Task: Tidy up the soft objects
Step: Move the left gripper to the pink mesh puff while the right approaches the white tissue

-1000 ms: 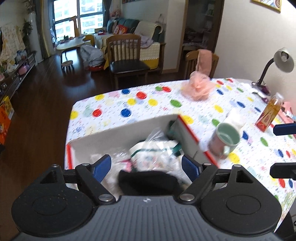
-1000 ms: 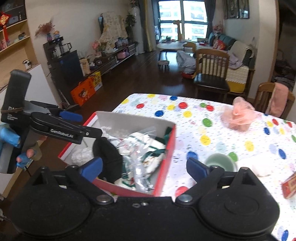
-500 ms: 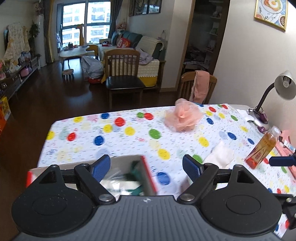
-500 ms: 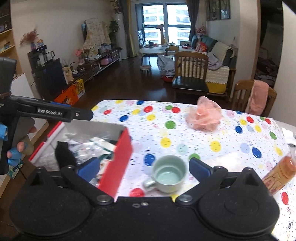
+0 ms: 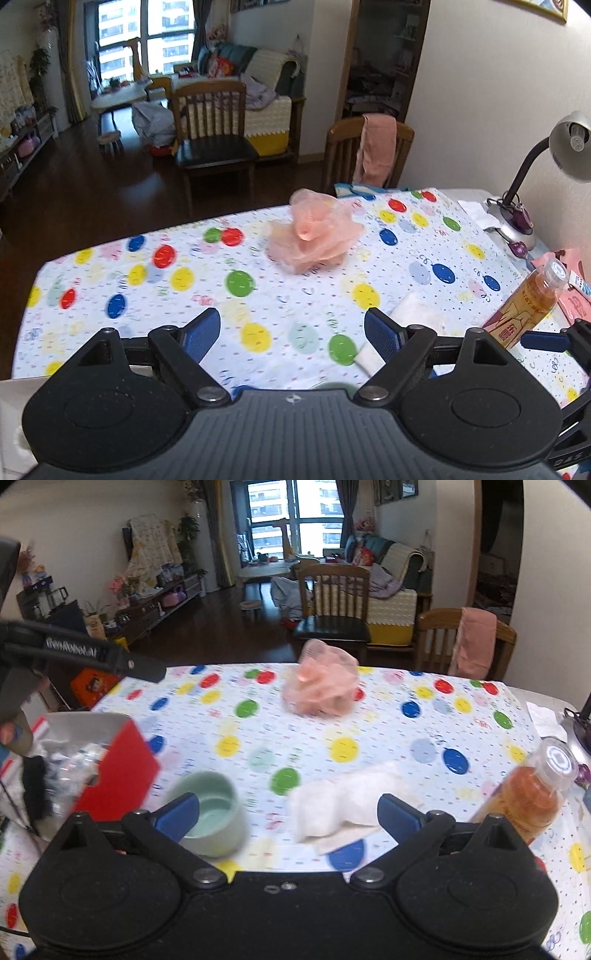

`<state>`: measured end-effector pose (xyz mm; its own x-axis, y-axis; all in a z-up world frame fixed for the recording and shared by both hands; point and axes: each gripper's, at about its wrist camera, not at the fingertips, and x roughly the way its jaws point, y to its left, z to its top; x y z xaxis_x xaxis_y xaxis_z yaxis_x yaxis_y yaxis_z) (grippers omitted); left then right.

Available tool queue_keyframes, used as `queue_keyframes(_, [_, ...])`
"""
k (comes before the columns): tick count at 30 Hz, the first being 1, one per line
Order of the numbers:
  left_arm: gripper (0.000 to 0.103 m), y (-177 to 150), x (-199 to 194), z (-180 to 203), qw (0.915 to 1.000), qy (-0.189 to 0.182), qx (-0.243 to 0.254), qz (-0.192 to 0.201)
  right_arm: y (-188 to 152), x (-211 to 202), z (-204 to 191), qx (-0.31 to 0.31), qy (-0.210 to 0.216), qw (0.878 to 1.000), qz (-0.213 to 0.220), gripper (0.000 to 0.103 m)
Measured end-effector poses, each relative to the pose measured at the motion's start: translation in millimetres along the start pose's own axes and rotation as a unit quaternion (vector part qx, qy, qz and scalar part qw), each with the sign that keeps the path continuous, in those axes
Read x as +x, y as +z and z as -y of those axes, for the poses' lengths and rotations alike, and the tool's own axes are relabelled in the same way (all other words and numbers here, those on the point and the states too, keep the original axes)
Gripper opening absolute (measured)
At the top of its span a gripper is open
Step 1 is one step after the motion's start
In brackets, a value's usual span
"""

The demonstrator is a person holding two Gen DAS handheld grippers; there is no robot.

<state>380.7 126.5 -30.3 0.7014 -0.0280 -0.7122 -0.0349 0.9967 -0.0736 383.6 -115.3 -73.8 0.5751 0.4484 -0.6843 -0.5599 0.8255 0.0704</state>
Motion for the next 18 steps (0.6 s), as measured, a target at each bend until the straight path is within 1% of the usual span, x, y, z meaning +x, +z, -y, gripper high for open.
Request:
queue_keyframes(9, [0.085, 24.3, 65.1, 31.6, 0.9986, -0.017, -0.001, -0.050, -11.3, 40.5, 43.6, 0.001, -0.011, 1.000, -0.008, 0.103])
queue_keyframes(10, [0.086, 27.2, 71.5, 34.3, 0.9984, -0.021, 0.001, -0.053, -12.3, 45.5, 46.0, -0.001, -0.012, 1.000, -0.009, 0.103])
queue_keyframes(13, [0.097, 36.3, 90.7, 42.4, 0.9978, -0.024, 0.004, -0.062, -14.1, 59.9, 53.7, 0.000, -0.011, 1.000, -0.015, 0.103])
queue_keyframes(18, [0.097, 51.7, 119.9, 53.8, 0.9979, -0.011, 0.001, -0.063, -14.1, 80.1, 65.2, 0.018, -0.002, 1.000, -0.022, 0.103])
